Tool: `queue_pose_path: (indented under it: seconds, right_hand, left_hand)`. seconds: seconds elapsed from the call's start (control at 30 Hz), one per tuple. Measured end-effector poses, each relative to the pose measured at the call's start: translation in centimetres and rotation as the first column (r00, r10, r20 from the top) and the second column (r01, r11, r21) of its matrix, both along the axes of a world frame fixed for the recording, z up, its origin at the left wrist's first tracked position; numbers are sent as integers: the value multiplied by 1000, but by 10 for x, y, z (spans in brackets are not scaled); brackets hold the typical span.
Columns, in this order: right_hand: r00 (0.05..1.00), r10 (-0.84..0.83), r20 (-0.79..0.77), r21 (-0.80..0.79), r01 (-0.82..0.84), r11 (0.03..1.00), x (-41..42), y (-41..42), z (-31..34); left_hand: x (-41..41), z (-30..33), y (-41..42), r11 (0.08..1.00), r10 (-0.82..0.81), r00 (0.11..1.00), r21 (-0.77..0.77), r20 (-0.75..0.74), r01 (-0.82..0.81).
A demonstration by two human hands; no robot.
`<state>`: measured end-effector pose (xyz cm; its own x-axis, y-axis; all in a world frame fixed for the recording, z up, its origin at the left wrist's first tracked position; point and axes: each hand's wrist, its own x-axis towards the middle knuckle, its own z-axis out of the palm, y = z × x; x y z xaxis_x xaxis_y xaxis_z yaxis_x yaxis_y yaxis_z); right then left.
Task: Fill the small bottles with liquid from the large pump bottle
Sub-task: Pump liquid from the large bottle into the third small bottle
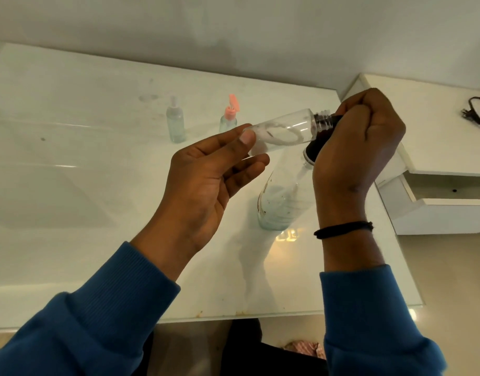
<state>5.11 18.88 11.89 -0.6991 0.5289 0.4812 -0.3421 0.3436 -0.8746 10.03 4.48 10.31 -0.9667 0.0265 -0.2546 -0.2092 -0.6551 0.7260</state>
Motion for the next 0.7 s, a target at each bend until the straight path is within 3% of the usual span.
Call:
queue_pose_path:
  seconds: [0.7]
  right_hand:
    - [1000, 16, -26, 1, -16, 1000, 1, 0, 2]
  left_hand:
    - [0, 1, 1, 1000, -1, 1000, 9, 1, 1]
